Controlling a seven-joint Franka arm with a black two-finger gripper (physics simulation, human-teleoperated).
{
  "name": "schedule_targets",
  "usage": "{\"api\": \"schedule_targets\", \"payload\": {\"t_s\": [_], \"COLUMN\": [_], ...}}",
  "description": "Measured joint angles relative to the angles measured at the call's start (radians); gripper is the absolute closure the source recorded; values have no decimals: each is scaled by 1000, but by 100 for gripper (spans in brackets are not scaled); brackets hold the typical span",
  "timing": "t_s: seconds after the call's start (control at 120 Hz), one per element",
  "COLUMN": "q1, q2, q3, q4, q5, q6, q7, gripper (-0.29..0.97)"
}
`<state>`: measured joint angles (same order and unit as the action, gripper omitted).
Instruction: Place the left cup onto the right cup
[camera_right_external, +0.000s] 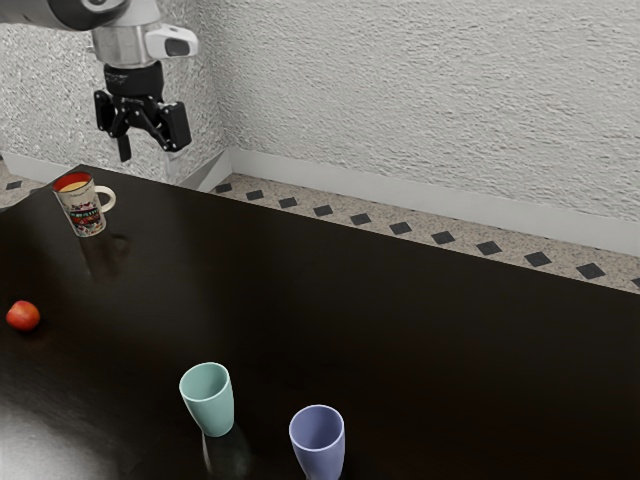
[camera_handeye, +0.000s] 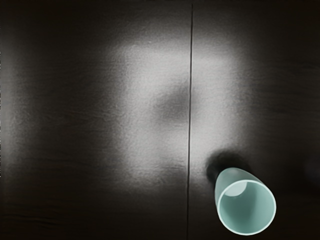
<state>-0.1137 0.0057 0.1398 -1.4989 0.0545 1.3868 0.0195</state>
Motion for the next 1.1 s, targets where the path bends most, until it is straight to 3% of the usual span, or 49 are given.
{"api": "schedule_targets", "payload": {"t_s": [0.1,0.233,0.617,0.85,1.1], "q1": [7,13,-54,-99,-131], "q2": [-5,-24,-142,-241,-290], "q3": [-1,2,4,4,29], "q4": [-22,-201,-717,-895,-1014], "q5": [1,-3,0,-1,3], "q6": [25,97,530,716,818], "q7": [-4,-8,-16,-27,-57], "gripper": [0,0,0,0,0]}}
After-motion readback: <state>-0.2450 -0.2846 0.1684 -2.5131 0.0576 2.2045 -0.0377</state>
